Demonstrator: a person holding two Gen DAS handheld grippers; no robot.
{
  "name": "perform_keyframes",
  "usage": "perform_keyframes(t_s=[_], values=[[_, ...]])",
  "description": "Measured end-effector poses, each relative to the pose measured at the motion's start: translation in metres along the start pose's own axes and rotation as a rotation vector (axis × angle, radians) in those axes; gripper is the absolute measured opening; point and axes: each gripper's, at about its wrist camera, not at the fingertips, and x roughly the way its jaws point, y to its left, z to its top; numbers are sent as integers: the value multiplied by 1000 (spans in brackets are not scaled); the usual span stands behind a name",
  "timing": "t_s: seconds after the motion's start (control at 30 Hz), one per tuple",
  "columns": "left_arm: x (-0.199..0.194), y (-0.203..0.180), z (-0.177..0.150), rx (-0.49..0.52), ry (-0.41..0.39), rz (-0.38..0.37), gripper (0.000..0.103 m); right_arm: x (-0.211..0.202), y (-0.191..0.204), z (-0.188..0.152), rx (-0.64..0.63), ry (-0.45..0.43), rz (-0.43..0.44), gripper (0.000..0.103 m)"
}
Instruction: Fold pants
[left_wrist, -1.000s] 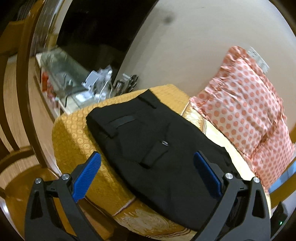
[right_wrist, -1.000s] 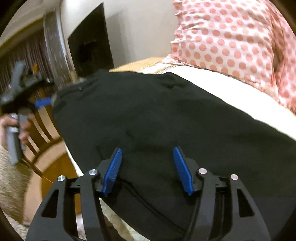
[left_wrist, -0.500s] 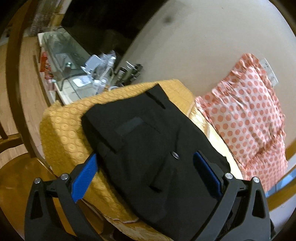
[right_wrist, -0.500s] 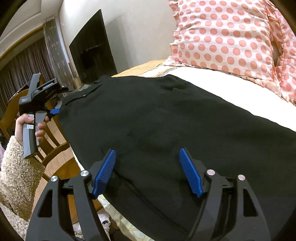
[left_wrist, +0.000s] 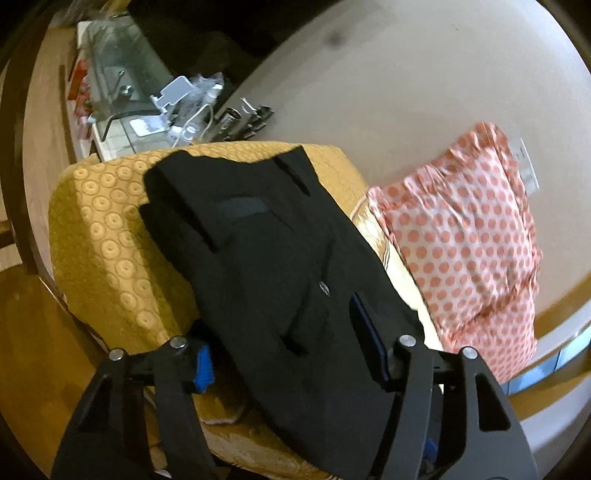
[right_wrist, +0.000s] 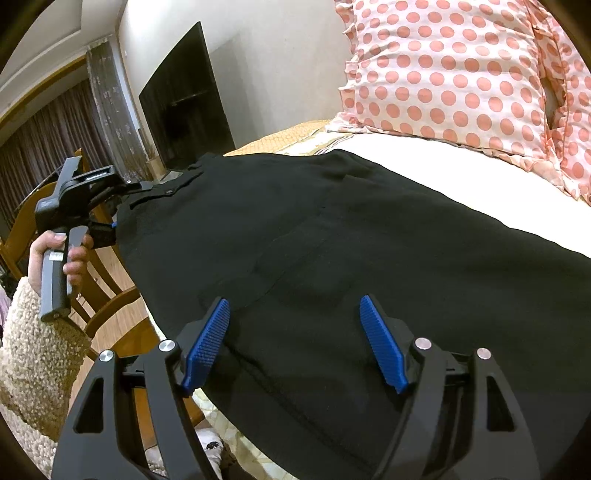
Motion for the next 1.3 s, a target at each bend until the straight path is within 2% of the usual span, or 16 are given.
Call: perform_keyframes(t_s=[0.03,0.1,0.13,0.17,0.27,0.43,0.6,0.77,0.87,1.0,1.07,1.13,1.23,1.3], values=[[0,1,2,-5,-4,3,61,0,-1,0,3,-3,-1,75],[1,2,3,-4,-12,27,50,-1,-3,0,11,-11,-2,75],[3,1,4,7,-16,62,35,-1,-4,0,16,-14,-2,75],[4,2,4,13,-15,72,26,-2,-5,0,20,-18,-1,75],[2,-8,2,59,-35,92,20,-8,-11,-1,33,-37,2,75],[-10,-60,-1,243,-108,111,17,-26,-24,-5,67,-87,-18,75],[-13,-131,-17,441,-149,67,16,-57,-51,-13,136,-150,-61,77],[3,-214,-57,678,-131,-34,16,-91,-81,-24,210,-214,-141,77],[10,-256,-84,779,-105,-107,16,-113,-102,-34,267,-261,-197,77],[12,-315,-150,934,-13,-277,16,-142,-130,-52,362,-312,-279,77],[18,-333,-191,1004,55,-353,16,-156,-139,-62,398,-332,-324,77],[25,-338,-233,1074,117,-398,16,-166,-146,-72,428,-345,-365,77],[54,-328,-298,1166,287,-398,16,-178,-160,-87,481,-347,-413,77],[78,-313,-327,1172,434,-366,16,-183,-168,-96,511,-341,-438,77]])
